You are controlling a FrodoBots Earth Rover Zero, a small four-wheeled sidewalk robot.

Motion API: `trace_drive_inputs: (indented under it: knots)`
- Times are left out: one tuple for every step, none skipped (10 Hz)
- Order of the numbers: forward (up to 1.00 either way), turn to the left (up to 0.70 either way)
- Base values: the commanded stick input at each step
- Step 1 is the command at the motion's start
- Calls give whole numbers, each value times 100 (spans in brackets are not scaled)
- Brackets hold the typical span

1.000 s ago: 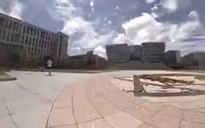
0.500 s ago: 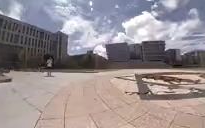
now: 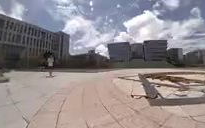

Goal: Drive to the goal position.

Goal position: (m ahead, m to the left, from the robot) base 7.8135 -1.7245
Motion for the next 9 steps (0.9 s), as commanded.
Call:
trace_drive_inputs:
  knots:
    - [70, 13]
    - [70, 15]
    - [70, 14]
    - [70, 1]
    - [70, 31]
    - [70, 35]
    - [70, 10]
    - [70, 8]
    - [70, 10]
